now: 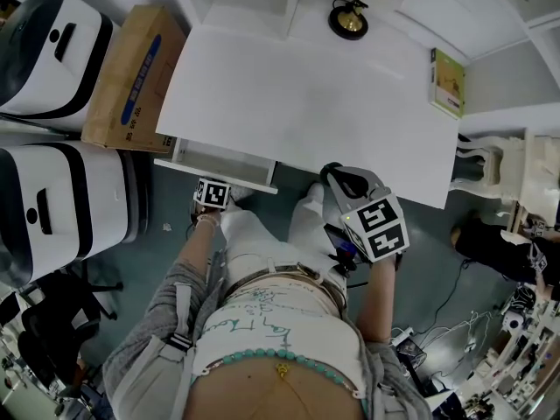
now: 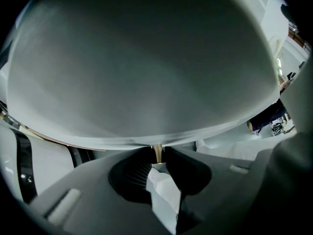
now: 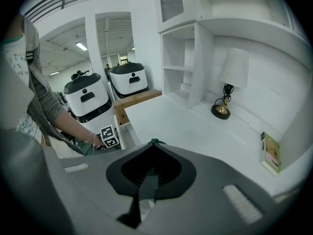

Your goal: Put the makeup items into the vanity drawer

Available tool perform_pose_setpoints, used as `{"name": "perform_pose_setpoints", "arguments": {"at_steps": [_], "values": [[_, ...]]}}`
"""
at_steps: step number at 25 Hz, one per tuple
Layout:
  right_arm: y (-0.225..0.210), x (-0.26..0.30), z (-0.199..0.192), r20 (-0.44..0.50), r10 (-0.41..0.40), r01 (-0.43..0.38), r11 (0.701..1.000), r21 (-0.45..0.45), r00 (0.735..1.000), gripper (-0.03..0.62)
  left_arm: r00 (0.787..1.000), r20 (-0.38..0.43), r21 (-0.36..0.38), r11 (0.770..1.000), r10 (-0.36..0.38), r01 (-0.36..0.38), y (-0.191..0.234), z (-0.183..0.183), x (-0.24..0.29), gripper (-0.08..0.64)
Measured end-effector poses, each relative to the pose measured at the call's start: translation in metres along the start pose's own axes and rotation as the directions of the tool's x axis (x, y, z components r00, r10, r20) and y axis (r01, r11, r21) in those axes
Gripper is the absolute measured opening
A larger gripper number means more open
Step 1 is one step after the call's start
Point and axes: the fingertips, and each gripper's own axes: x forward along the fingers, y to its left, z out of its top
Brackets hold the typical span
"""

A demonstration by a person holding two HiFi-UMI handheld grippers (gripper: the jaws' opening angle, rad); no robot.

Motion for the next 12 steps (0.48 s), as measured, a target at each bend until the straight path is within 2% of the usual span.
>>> {"name": "perform_pose_setpoints", "arguments": {"at_steps": [12], "values": [[0.009, 0.009, 0.007, -0.004, 0.040, -0.040, 0.998, -0.039, 0.999, 0.029, 1.000, 0.001, -0.012, 1.000, 0.002, -0.002, -0.002, -0.015, -0.004, 0.095]]}}
